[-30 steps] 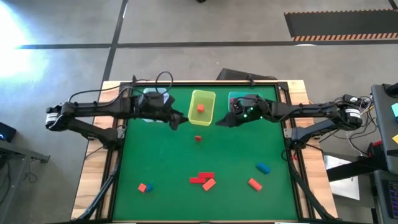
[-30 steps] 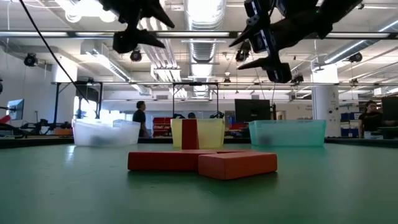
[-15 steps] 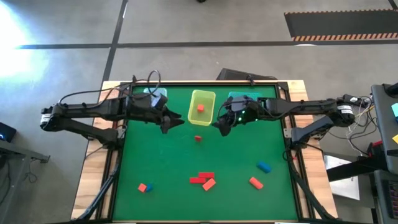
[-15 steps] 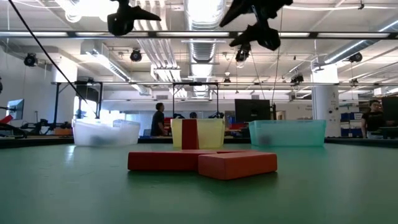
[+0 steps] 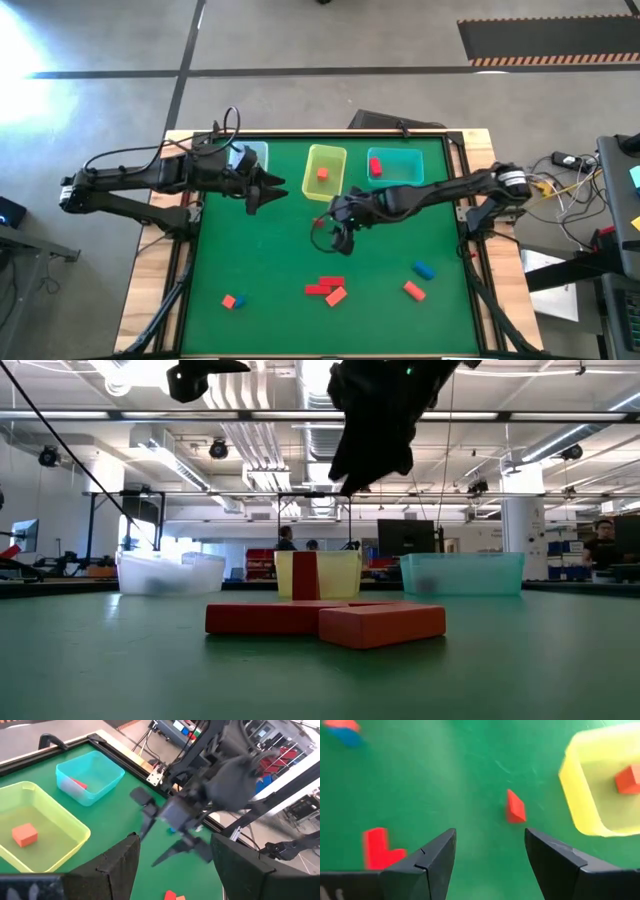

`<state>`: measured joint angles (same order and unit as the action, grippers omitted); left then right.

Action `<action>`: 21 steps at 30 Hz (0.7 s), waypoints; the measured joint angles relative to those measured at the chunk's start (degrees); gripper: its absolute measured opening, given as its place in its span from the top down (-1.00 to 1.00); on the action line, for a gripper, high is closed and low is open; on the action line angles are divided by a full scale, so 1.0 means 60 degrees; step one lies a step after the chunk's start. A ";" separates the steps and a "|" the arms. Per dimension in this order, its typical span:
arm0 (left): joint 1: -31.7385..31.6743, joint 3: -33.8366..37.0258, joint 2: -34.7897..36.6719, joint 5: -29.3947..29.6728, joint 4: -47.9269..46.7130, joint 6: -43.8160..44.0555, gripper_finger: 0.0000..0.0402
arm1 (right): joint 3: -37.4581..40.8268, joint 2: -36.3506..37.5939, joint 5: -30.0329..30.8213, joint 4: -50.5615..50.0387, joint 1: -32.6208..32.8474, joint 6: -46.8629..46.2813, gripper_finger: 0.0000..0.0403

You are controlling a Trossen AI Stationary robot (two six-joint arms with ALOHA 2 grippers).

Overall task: Sort & place blocks by color
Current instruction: Put the red block into the blue bin

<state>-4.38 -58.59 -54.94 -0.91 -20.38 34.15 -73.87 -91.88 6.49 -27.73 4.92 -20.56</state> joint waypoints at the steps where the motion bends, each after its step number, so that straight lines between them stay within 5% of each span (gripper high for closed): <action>1: 0.0000 0.0000 0.0000 0.0000 0.0003 0.0000 -0.12 | 0.0000 -0.0163 0.0152 0.0014 -0.0012 0.0039 -0.11; 13: 0.0000 0.0009 -0.0146 0.0004 0.0072 0.0233 -0.12 | 0.0000 -0.1500 0.1265 0.1303 -0.0346 0.0749 -0.11; 21: 0.0000 0.0018 -0.0185 0.0008 0.0080 0.0218 -0.12 | -0.0004 -0.2438 0.0853 0.2871 -0.0736 0.1079 -0.11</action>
<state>-4.38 -58.48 -56.05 -0.86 -19.90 35.46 -73.89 -106.51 11.60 -10.50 0.50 -14.08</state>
